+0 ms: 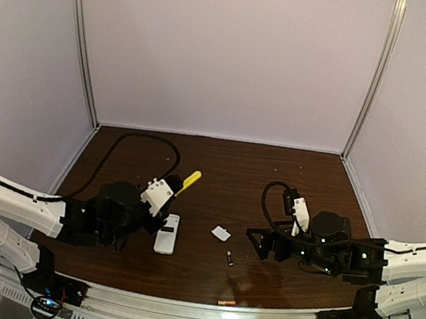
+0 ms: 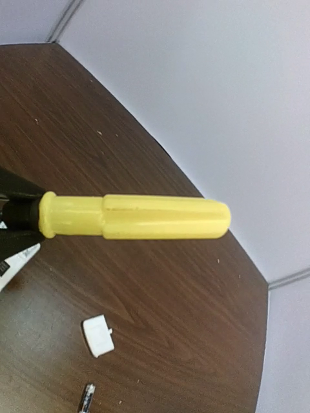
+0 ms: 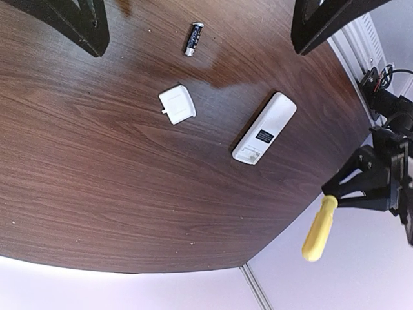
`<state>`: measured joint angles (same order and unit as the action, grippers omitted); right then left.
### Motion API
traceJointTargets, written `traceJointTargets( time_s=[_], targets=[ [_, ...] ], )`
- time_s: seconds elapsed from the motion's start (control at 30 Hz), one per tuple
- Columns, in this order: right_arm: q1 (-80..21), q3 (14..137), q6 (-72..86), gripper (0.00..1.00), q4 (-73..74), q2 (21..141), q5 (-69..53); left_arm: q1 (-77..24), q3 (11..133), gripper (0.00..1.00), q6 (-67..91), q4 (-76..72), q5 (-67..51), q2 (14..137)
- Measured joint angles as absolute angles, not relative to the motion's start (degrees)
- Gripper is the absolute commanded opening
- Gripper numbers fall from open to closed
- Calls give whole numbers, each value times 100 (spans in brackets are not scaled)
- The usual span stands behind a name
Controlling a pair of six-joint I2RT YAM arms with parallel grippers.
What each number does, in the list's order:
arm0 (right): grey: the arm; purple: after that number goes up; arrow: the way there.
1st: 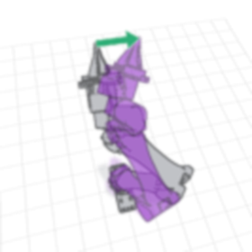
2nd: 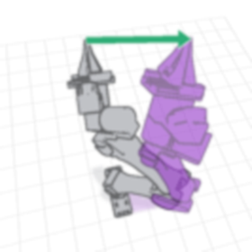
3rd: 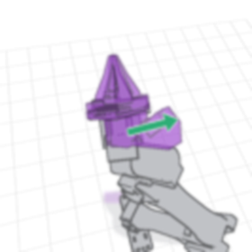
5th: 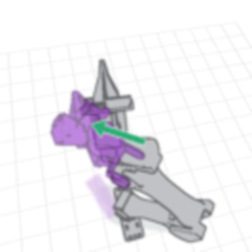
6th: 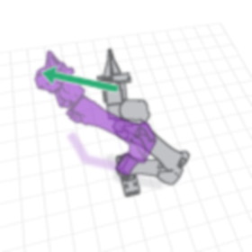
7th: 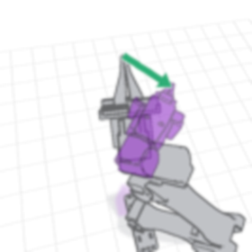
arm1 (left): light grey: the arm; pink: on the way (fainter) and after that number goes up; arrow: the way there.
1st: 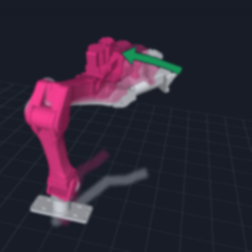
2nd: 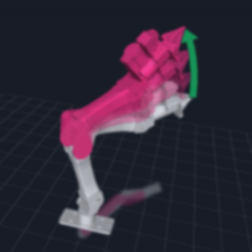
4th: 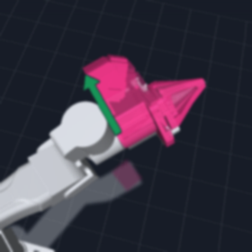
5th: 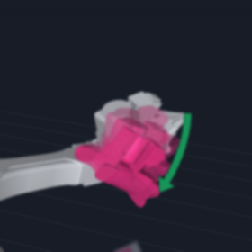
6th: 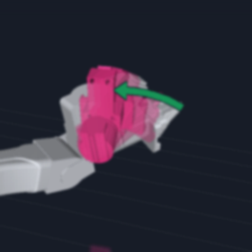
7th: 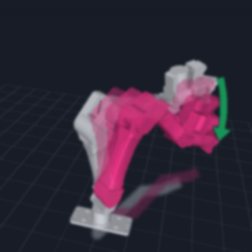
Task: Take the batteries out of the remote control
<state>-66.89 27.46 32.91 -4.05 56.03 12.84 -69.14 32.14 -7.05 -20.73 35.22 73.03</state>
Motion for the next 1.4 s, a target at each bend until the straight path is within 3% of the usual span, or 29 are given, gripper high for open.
traceJointTargets(
  time_s=[0.43, 0.83, 1.4],
  targets=[
    [-6687, 2694, 3282, 100, -405, 5561, 1431, -5019, 3221, 0, 2003, 156, 3854, 5614],
    [-6685, 2694, 3277, 100, -403, 5577, 1487, -3795, 2976, 0, 3006, 819, 3223, 6626],
    [-6683, 2694, 3275, 100, -370, 5664, 1551, -3420, 2932, 0, 3398, 797, 2440, 7741]
  ],
)
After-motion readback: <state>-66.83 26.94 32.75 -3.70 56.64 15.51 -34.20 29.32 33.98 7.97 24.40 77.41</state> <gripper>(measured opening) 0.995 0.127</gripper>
